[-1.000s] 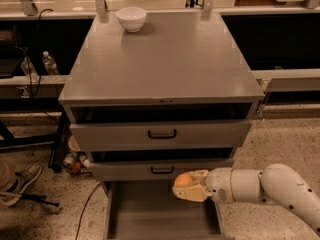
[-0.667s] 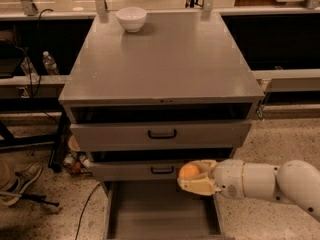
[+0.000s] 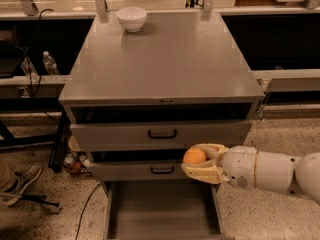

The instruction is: Pick orange from bottom drawer and place on counter

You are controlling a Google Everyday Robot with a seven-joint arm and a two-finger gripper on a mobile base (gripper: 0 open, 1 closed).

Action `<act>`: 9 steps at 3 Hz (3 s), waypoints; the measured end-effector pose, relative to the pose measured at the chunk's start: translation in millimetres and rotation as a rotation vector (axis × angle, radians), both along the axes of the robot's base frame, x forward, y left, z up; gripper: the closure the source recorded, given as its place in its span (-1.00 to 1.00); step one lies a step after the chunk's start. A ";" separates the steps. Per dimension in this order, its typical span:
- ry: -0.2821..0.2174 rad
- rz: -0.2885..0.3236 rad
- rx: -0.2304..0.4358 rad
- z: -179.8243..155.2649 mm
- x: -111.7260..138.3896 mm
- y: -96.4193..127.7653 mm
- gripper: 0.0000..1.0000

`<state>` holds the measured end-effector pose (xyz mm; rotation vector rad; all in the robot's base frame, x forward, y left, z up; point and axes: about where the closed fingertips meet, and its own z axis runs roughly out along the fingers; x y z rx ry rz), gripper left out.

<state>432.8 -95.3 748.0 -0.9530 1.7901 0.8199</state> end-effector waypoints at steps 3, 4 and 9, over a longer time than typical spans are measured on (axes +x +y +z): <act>-0.168 -0.021 0.044 64.9 87.7 8.1 1.00; -0.230 -0.059 0.062 92.5 125.3 16.1 1.00; -0.246 -0.084 0.009 126.4 259.7 96.4 1.00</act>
Offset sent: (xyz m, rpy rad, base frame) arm 0.1054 0.0003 0.0763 0.0576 -0.1902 -0.0369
